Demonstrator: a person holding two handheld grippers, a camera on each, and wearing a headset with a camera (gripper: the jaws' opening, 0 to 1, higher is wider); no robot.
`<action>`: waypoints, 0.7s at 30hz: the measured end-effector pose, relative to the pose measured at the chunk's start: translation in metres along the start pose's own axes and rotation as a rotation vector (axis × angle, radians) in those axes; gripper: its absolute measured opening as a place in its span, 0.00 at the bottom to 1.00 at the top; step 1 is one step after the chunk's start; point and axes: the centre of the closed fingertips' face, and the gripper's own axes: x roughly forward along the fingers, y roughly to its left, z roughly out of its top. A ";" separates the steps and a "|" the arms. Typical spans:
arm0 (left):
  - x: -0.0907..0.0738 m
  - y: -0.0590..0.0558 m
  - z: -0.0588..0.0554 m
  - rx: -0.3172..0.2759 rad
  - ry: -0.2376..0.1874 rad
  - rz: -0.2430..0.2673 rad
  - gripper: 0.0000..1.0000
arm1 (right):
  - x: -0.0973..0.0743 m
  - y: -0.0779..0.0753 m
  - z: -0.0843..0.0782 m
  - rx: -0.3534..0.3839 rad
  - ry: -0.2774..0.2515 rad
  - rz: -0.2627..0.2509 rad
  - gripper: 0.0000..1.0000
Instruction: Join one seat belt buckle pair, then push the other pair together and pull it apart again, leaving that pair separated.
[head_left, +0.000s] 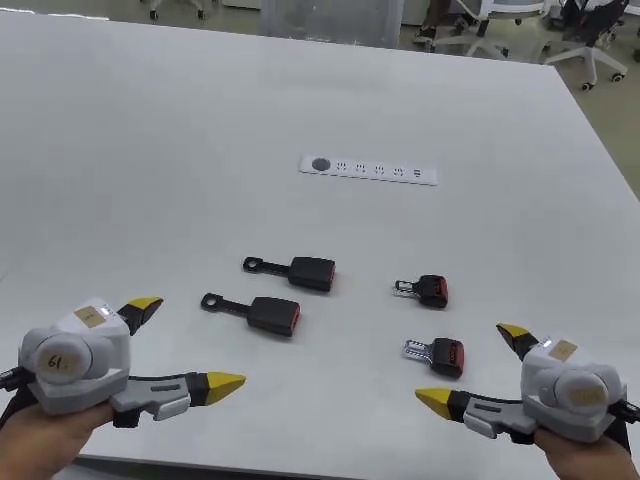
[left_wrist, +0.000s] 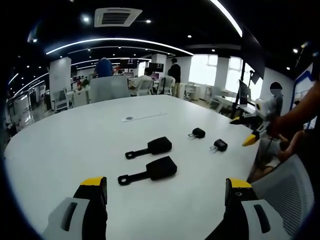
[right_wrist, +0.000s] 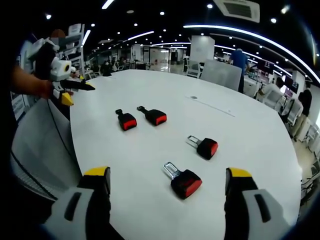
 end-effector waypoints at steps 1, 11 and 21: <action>0.000 0.000 -0.001 -0.001 0.002 0.000 1.00 | 0.000 0.000 0.000 0.000 0.001 0.002 0.97; -0.002 -0.003 -0.005 0.011 0.012 -0.004 1.00 | -0.005 0.001 -0.005 -0.009 0.011 0.010 0.97; -0.002 -0.009 -0.003 0.017 0.015 -0.008 1.00 | -0.005 0.004 -0.005 -0.009 0.014 0.025 0.96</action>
